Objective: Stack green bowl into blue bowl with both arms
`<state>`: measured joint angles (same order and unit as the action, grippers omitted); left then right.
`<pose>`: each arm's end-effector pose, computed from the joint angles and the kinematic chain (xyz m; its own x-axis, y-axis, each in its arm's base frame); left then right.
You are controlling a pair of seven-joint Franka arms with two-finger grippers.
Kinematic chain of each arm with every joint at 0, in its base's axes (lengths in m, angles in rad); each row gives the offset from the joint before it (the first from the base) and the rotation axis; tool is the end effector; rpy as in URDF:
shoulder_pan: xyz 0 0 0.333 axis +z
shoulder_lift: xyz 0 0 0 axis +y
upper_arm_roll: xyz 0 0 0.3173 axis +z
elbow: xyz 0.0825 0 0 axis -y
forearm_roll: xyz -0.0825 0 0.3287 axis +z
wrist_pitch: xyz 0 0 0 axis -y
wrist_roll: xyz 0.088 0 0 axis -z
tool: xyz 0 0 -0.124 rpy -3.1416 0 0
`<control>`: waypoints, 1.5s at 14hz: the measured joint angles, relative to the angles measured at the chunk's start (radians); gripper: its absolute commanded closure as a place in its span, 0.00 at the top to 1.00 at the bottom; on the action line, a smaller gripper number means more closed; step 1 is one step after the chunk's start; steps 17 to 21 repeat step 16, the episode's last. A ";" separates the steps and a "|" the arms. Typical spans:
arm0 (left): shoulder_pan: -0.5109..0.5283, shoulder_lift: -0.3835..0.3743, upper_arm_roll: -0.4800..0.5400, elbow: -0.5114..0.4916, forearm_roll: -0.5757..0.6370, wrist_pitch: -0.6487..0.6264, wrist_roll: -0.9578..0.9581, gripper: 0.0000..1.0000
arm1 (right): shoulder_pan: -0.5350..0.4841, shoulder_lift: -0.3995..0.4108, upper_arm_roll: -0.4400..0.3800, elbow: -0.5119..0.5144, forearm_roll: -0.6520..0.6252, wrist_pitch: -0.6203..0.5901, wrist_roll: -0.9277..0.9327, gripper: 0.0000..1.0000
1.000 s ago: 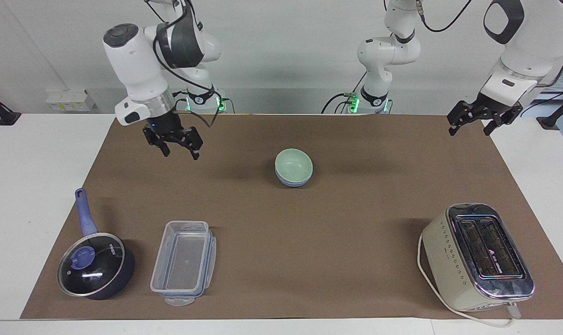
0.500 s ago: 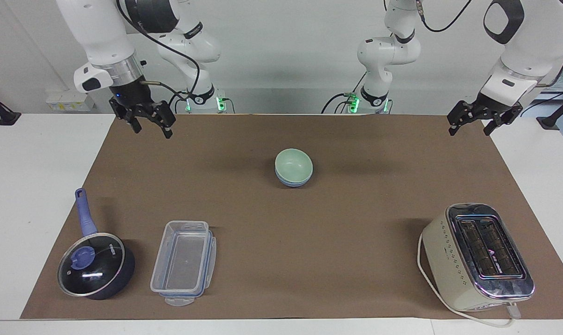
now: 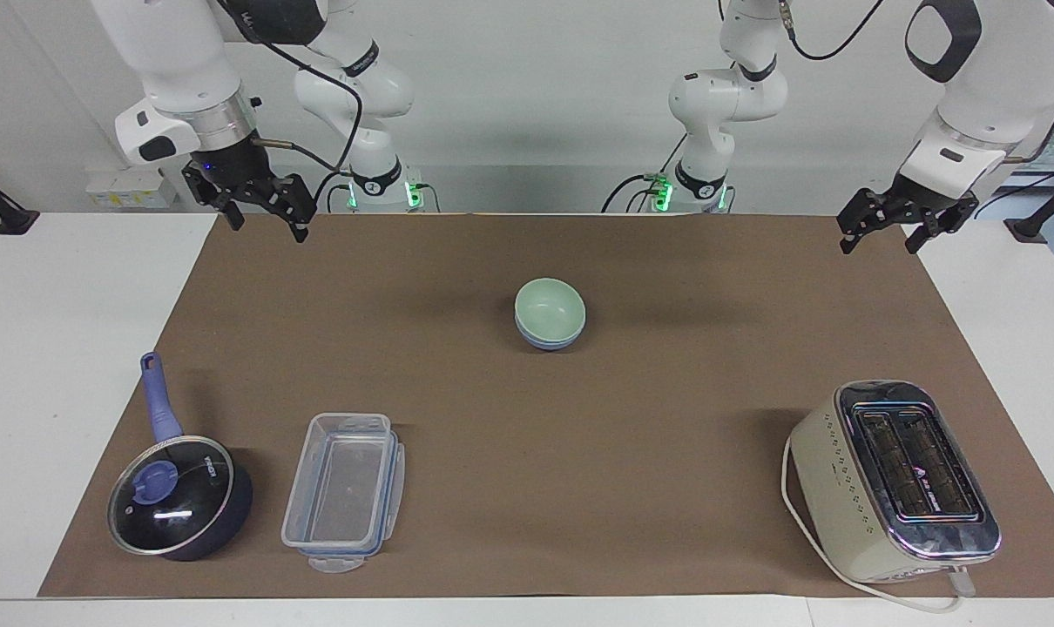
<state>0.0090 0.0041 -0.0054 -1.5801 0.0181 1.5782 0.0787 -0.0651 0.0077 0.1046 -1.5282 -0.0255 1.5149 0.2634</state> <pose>0.5008 0.0040 0.6035 0.9971 -0.0752 -0.0074 -0.0753 -0.9970 -0.0175 0.4957 0.0161 0.6178 0.9746 -0.2233 -0.0138 -0.2229 -0.9744 0.0293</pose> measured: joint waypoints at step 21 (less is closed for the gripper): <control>0.000 0.000 0.000 0.000 0.000 0.000 0.000 1.00 | 0.000 -0.027 0.000 -0.039 0.001 0.002 -0.002 1.00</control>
